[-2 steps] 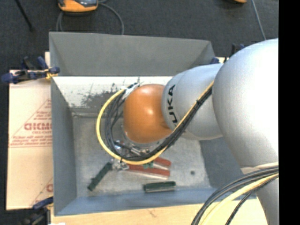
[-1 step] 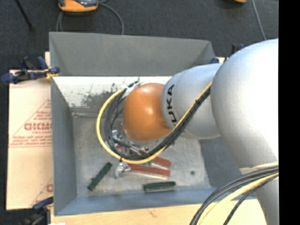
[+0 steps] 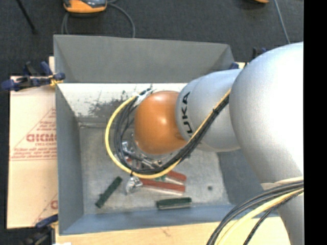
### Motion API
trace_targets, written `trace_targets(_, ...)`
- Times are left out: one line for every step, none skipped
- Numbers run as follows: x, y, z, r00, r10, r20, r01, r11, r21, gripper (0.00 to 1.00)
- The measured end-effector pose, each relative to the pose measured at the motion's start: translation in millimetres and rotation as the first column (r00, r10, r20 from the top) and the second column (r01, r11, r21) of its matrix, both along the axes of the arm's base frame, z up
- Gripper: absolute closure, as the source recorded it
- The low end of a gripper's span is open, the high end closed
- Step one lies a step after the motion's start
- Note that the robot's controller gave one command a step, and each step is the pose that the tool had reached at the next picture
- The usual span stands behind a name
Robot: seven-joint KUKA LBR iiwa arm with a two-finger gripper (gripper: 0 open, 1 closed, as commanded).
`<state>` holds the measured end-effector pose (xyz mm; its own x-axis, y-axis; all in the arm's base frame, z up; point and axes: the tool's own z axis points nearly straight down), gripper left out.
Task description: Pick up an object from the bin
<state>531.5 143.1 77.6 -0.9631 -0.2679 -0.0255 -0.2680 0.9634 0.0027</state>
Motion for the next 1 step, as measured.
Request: trace_targets(-9.5,55.7,1.5,0.924,0.381,-0.018,-0.381,0.924,-0.016,1.0)
